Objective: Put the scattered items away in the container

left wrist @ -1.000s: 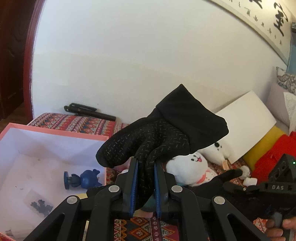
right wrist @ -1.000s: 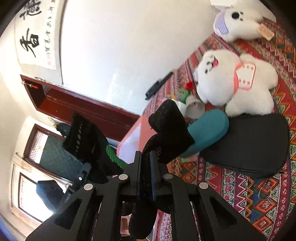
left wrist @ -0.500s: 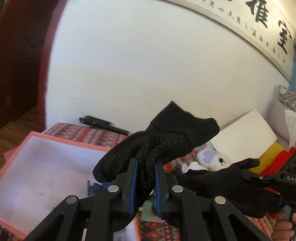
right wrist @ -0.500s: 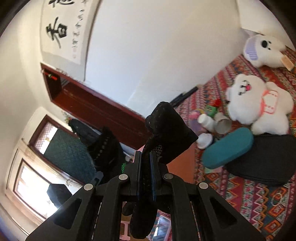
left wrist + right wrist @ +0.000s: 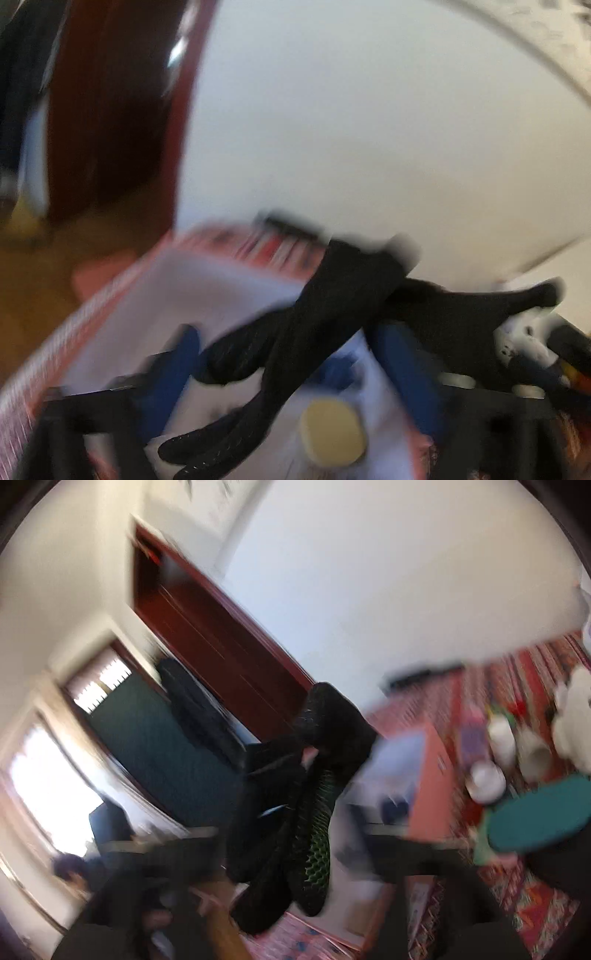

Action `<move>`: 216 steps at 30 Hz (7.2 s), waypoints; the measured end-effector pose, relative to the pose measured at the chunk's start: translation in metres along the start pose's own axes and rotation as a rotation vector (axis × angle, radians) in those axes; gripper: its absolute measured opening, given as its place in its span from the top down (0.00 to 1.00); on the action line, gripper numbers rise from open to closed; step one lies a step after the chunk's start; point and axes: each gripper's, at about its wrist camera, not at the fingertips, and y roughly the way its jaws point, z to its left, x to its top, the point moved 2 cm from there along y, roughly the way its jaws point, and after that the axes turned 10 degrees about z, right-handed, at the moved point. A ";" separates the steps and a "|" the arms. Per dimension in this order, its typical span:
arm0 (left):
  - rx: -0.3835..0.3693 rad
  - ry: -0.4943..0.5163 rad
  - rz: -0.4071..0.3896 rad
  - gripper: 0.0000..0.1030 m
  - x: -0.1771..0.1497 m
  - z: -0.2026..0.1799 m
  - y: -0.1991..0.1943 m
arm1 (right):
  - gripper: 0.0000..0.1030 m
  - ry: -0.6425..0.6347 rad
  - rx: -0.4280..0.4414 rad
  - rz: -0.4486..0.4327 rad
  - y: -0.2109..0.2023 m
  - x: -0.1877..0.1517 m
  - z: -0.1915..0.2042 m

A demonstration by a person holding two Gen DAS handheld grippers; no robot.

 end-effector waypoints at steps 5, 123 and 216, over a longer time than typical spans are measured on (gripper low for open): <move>0.021 0.022 -0.017 0.16 0.000 0.003 -0.006 | 0.13 -0.062 -0.097 0.051 0.026 -0.016 0.002; -0.048 0.236 0.732 0.58 -0.176 -0.200 0.185 | 0.09 0.562 -0.352 0.119 -0.103 -0.036 -0.347; -0.088 0.347 0.344 0.61 -0.134 -0.220 0.074 | 0.68 0.205 -0.351 0.179 -0.130 -0.037 -0.212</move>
